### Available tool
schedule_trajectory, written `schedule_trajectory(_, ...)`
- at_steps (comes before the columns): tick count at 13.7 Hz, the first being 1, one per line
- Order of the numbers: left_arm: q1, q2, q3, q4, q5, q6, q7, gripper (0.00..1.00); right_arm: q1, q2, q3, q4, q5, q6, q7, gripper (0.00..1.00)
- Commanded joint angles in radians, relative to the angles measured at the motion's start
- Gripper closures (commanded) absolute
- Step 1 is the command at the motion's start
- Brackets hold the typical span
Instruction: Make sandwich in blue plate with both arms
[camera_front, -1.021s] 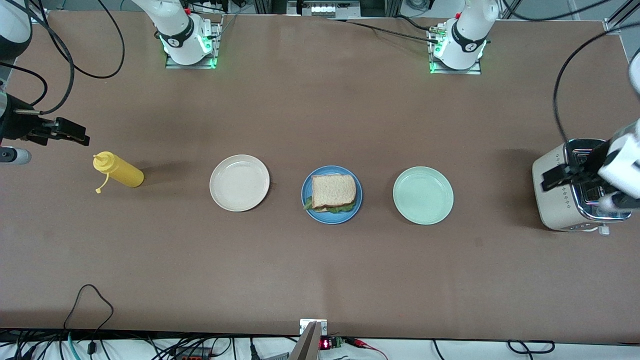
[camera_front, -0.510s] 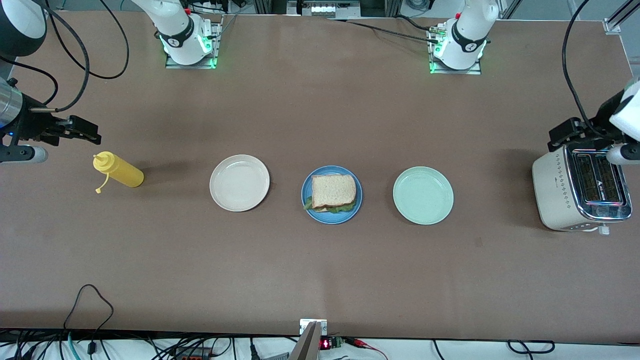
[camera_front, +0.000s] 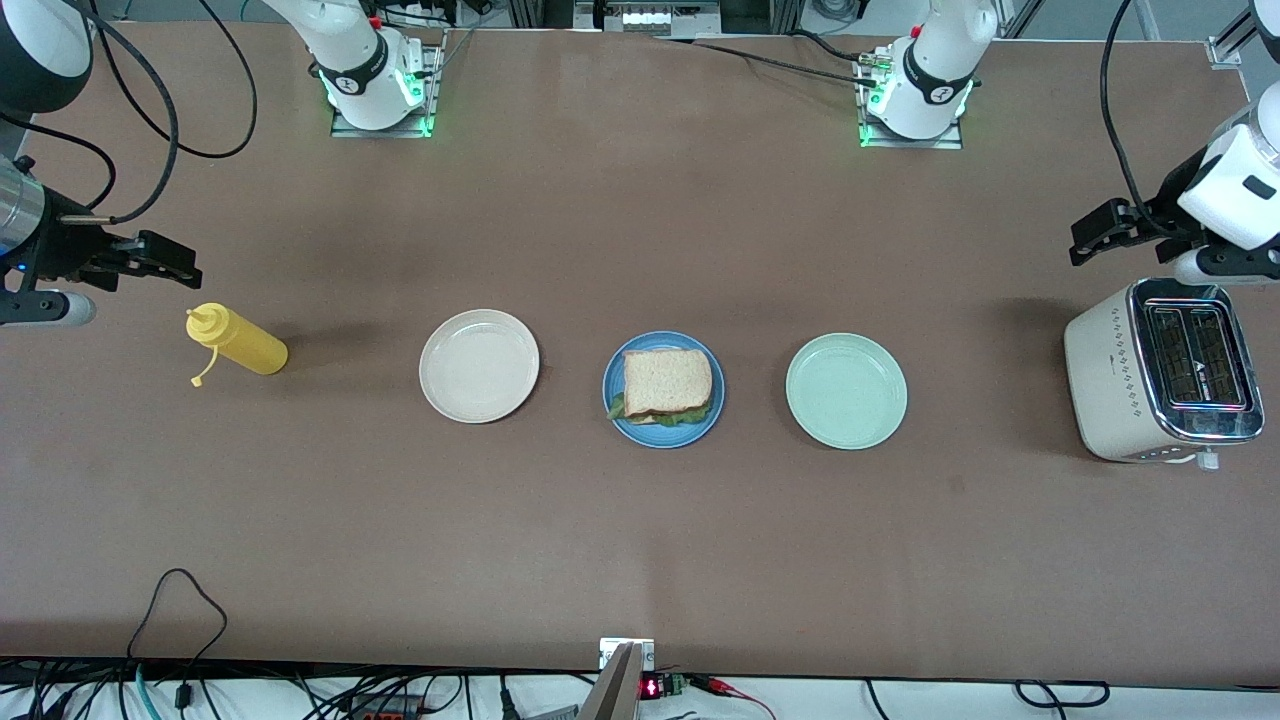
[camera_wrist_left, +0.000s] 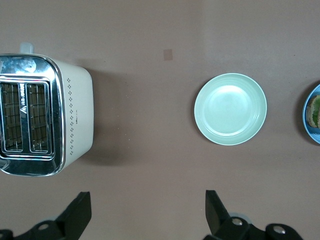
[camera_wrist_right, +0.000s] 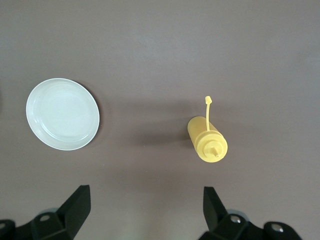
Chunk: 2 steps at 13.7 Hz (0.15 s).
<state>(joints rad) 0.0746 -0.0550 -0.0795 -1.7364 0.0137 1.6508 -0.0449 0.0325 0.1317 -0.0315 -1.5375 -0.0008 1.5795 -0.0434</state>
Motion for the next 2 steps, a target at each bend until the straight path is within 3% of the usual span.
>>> schedule_trajectory(1,-0.001,-0.035,0.003,-0.035,-0.018,0.017,0.010,0.00,0.000,-0.024,-0.001,-0.016,0.012,-0.013,0.010,0.00)
schedule_trajectory(2,-0.001,-0.035,0.003,-0.035,-0.018,0.015,0.010,0.00,0.000,-0.024,-0.002,-0.016,0.012,-0.013,0.010,0.00)
